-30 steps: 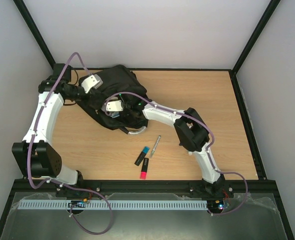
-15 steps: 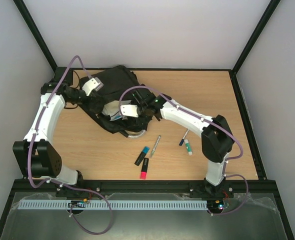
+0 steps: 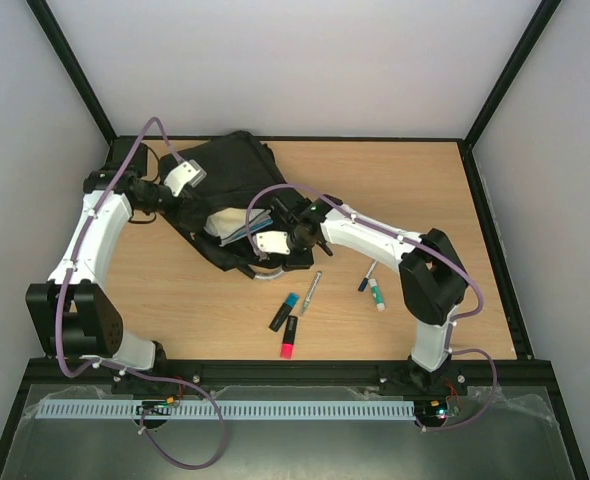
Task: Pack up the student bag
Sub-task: Place the stationery in the student bag.
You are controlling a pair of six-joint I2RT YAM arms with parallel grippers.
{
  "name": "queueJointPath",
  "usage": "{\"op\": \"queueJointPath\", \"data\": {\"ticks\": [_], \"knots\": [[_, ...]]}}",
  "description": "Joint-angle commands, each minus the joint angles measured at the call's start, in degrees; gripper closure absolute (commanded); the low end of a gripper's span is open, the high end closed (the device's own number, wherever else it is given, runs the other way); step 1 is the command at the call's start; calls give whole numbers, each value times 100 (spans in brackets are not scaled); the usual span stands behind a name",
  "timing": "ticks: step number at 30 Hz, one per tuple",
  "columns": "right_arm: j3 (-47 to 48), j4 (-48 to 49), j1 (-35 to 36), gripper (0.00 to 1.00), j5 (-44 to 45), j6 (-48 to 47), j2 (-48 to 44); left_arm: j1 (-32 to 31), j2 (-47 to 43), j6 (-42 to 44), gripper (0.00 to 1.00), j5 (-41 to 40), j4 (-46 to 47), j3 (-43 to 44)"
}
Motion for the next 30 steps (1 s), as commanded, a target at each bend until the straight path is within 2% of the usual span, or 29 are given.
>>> {"op": "queueJointPath", "data": {"ticks": [1,6,17,30], "knots": [[-160,8,-25,43,363,-103,228,77,-276,-128,98,125,267,-23],[26,154,37,50,554,-63,481,79,-299,-156,98,143,293,-96],[80,286,260,52,789,-374,828,97,-342,-238,97,171,320,-156],[141,553,280,61,1164,-491,910,105,-304,-237,97,231,354,-174]]}}
